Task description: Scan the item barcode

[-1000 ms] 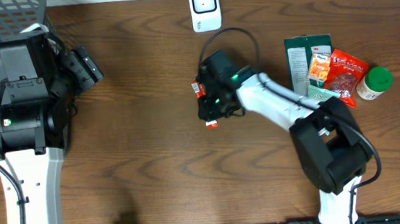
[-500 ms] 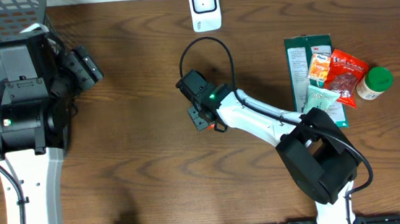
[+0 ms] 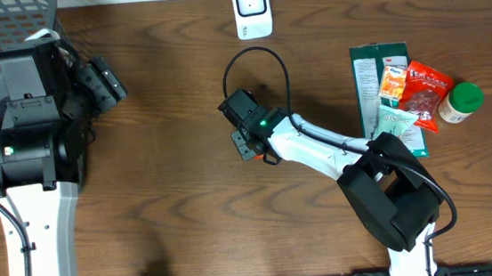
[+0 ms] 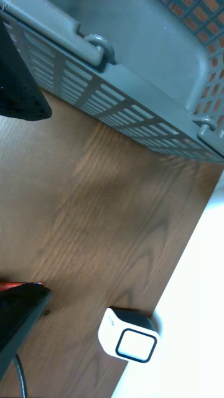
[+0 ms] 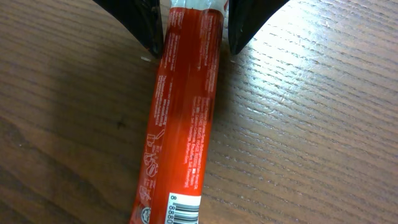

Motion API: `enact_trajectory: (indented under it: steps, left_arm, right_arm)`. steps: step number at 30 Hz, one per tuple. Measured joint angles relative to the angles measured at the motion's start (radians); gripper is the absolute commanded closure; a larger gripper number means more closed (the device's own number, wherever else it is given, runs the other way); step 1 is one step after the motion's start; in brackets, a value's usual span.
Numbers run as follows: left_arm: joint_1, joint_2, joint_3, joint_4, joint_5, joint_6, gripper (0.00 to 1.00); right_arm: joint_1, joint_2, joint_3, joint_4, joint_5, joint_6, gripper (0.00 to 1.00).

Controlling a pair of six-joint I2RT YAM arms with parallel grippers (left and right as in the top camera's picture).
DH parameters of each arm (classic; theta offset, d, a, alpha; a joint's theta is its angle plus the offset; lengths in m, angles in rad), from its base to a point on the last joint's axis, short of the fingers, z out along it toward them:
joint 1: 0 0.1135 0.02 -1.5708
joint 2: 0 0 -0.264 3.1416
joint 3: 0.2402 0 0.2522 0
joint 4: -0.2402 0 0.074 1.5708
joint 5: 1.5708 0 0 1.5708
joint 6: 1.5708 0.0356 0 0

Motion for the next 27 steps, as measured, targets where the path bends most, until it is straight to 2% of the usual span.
enact_trajectory:
  steps: [27]
  left_arm:
    - [0.0, 0.0, 0.0, 0.0, 0.0, 0.0, 0.16]
  right_arm:
    - [0.0, 0.0, 0.059, -0.058, -0.003, 0.01, 0.7]
